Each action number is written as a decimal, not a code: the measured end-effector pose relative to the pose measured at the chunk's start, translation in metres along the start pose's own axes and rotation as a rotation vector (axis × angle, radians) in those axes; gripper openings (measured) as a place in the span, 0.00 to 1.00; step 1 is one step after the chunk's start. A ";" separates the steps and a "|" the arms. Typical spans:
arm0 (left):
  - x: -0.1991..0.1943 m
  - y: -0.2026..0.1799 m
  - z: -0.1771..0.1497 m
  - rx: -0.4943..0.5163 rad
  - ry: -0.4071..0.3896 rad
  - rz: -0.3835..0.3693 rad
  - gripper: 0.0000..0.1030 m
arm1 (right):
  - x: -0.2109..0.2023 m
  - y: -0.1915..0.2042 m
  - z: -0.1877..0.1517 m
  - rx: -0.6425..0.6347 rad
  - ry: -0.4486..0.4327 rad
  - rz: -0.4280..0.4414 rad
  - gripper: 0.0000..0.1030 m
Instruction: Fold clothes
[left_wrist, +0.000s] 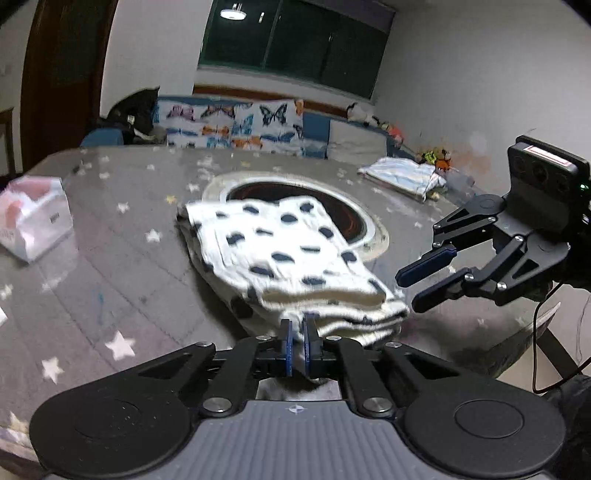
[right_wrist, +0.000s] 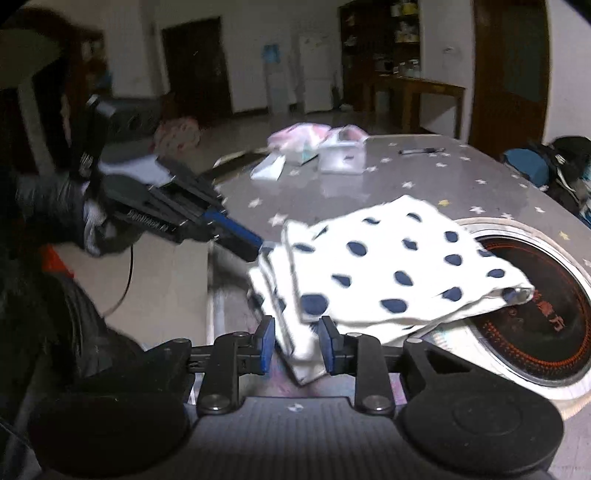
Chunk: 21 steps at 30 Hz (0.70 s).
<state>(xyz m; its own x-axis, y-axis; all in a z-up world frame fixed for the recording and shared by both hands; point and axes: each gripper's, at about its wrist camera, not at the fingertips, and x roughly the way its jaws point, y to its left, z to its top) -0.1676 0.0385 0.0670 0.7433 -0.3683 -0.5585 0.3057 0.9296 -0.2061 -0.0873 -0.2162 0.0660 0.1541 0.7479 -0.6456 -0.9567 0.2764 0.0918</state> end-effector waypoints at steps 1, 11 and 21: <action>0.000 0.001 0.002 -0.003 -0.006 0.015 0.12 | -0.002 -0.001 0.002 0.014 -0.012 -0.004 0.25; 0.029 0.015 0.010 -0.056 -0.014 0.060 0.30 | 0.028 0.005 0.003 -0.021 0.022 -0.098 0.24; 0.007 -0.004 0.020 0.013 -0.101 0.034 0.03 | 0.001 0.014 0.009 -0.061 -0.031 -0.121 0.17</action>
<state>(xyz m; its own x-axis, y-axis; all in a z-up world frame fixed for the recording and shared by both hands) -0.1516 0.0324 0.0806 0.8094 -0.3369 -0.4810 0.2862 0.9415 -0.1778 -0.0986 -0.2057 0.0731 0.2764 0.7300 -0.6251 -0.9437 0.3293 -0.0326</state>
